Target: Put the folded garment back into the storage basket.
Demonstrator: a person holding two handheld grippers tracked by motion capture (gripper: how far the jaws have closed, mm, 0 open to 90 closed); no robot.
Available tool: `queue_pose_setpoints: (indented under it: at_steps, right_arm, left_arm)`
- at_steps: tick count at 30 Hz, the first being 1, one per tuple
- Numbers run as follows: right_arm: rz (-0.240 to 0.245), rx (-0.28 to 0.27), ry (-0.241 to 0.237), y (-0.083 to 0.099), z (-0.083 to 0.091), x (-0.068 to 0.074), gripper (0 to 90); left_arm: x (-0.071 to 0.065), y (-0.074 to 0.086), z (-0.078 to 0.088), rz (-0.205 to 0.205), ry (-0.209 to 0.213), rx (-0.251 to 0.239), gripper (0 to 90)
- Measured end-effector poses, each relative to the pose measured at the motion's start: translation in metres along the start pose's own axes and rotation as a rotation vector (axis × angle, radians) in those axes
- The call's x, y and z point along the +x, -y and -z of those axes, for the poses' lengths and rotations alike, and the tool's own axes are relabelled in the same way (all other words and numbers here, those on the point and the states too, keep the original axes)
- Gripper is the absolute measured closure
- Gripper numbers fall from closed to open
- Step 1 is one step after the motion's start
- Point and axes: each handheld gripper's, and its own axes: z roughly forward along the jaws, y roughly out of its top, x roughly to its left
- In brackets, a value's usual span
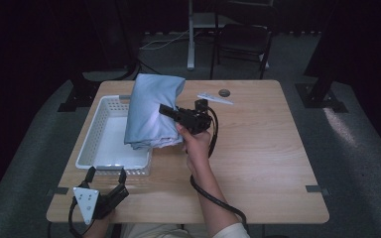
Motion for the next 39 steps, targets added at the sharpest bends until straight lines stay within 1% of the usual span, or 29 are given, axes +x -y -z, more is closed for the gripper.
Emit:
queue_pose_setpoints:
  at_steps: [8, 18, 22, 39]
  right_arm:
    - [-0.003, 0.014, -0.015, 0.003, -0.018, 0.004, 65.5]
    - [-0.022, 0.03, -0.038, 0.008, -0.04, 0.008, 65.5]
    - [-0.034, 0.04, -0.052, 0.011, -0.047, 0.007, 65.5]
    - [-0.064, 0.062, -0.07, 0.02, -0.073, 0.008, 65.4]
  left_arm:
    - [0.0, 0.0, 0.0, -0.001, -0.004, 0.002, 10.7]
    - [0.0, 0.0, 0.0, 0.0, -0.006, -0.002, 10.7]
    - [0.0, 0.0, 0.0, 0.0, -0.005, -0.001, 10.7]
    - [0.0, 0.0, 0.001, 0.001, -0.013, -0.011, 10.7]
